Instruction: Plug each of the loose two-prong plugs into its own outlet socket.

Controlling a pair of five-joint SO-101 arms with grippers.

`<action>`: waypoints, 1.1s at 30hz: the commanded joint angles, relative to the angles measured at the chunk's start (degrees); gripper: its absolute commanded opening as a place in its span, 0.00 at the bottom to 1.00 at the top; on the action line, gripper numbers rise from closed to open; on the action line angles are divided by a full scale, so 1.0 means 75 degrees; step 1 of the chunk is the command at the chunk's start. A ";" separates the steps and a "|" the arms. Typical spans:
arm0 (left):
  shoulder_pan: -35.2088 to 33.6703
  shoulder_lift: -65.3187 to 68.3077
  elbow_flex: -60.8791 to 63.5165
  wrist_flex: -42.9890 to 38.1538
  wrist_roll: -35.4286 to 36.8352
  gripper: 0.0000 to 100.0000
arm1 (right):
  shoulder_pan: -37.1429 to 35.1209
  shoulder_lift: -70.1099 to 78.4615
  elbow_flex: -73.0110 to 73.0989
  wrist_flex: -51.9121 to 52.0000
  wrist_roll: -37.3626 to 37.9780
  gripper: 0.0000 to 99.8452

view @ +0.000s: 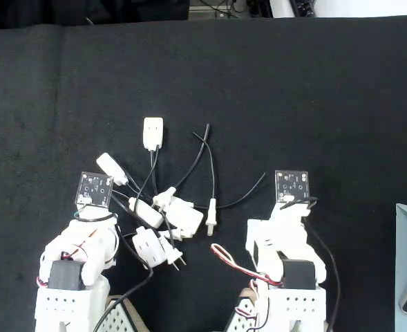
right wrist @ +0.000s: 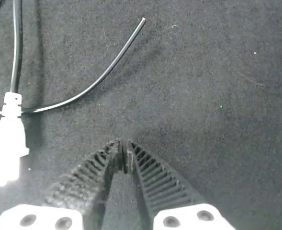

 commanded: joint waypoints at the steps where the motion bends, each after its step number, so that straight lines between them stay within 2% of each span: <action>1: 0.0018 -0.0035 0.0135 0.0047 -0.0035 0.03 | 0.0059 -0.0486 -0.0064 0.0047 -0.0023 0.01; 27: 0.0064 -0.0035 0.0135 0.0047 -0.0035 0.03 | 0.0035 -0.0486 -0.0064 0.0047 -0.0023 0.01; 33: -0.0018 -0.0035 0.0100 0.0059 -0.0082 0.03 | -0.0211 -0.0486 -0.0064 0.0000 -0.0012 0.01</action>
